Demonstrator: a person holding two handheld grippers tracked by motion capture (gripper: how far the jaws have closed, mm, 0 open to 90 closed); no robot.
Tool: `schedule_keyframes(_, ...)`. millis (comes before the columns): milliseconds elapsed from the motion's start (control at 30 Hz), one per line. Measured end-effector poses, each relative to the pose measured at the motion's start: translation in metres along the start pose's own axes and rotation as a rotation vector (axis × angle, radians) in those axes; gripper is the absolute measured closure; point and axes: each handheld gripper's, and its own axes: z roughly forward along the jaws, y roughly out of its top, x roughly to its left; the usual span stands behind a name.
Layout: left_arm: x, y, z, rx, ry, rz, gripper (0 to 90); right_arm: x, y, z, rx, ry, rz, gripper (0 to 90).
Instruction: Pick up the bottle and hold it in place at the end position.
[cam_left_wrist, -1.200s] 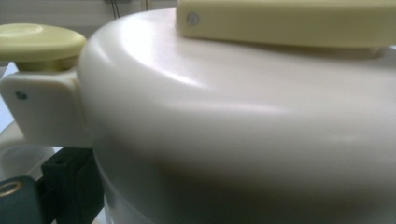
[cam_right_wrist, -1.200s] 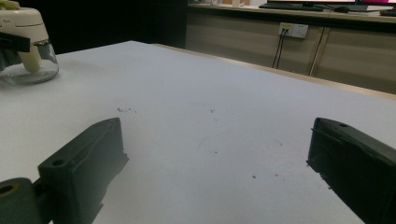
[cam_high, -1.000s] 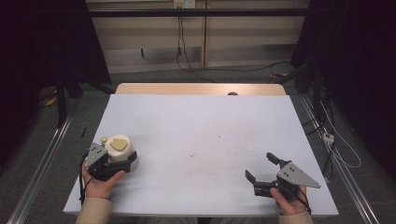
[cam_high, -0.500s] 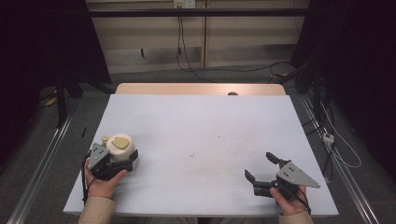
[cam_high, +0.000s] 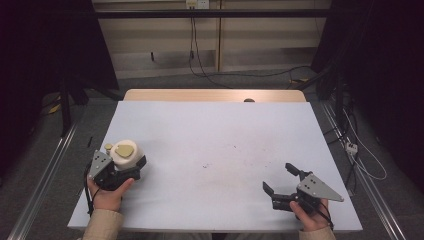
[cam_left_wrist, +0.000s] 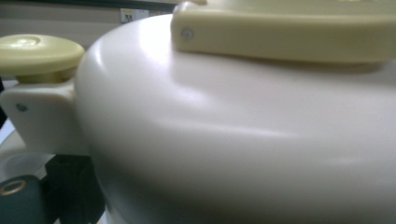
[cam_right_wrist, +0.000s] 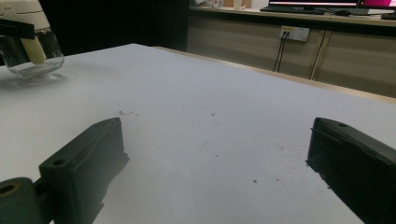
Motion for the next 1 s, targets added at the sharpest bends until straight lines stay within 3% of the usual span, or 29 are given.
schedule_keyframes(400, -0.005, 0.013, 0.010, -0.002, -0.035, -0.002, 5.5, 0.000, 0.000, 0.001, -0.002, 0.002, 0.001, 3.3)
schedule_keyframes(1000, -0.022, 0.026, 0.031, 0.014, -0.103, 0.050, 5.6, 0.000, 0.001, 0.002, -0.005, 0.005, 0.000, 3.3)
